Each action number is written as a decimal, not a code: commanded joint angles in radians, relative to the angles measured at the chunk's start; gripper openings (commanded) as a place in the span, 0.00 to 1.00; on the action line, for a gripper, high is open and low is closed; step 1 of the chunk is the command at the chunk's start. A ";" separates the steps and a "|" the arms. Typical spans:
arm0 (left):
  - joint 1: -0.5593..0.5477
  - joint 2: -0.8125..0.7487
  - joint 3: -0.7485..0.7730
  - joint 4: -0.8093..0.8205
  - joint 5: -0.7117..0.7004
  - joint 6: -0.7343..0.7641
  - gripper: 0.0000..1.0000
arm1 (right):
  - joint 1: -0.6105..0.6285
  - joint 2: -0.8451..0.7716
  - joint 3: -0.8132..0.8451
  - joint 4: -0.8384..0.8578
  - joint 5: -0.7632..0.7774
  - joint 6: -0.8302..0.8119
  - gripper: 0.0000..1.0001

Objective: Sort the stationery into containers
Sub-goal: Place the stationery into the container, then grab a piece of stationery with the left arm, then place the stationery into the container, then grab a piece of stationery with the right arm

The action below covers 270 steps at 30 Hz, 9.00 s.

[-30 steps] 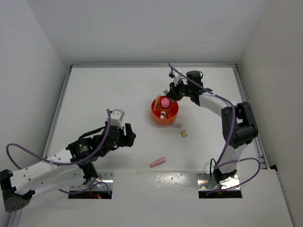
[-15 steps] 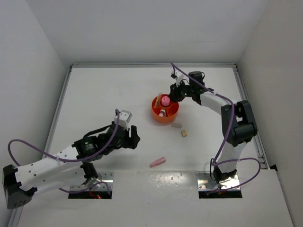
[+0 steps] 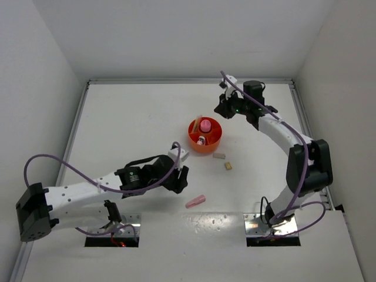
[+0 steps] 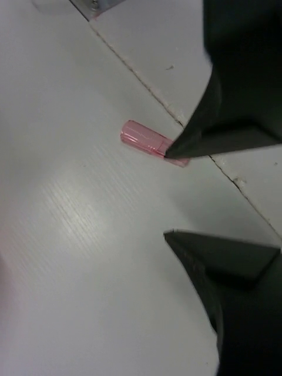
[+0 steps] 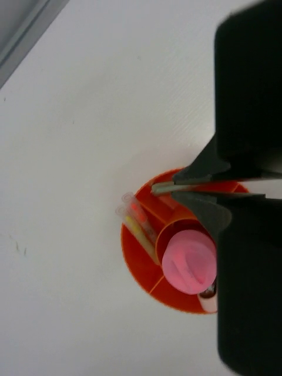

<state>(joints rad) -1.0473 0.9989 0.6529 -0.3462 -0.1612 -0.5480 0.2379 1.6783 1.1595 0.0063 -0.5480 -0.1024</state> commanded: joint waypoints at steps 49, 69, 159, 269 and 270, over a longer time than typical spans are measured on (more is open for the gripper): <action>-0.207 0.785 0.389 -0.063 0.069 0.249 0.57 | -0.032 -0.551 -0.231 -0.244 0.046 -0.114 0.52; -0.094 0.443 0.588 0.111 -0.182 0.217 0.00 | -0.041 -0.595 -0.303 -0.151 0.327 -0.030 0.00; 0.221 1.159 1.034 0.493 -0.340 0.318 0.07 | -0.117 -0.815 -0.443 -0.006 0.319 0.020 0.44; 0.342 -0.339 0.150 -0.057 -0.261 0.028 0.90 | 0.049 -0.226 -0.371 -0.534 0.193 -0.243 0.40; 0.342 -0.339 0.149 -0.057 -0.261 0.037 0.90 | 0.063 -0.215 -0.380 -0.514 0.224 -0.226 0.40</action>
<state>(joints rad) -0.7197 0.6609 0.8181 -0.4110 -0.4065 -0.5095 0.2569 1.4384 0.8139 -0.5972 -0.4351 -0.4252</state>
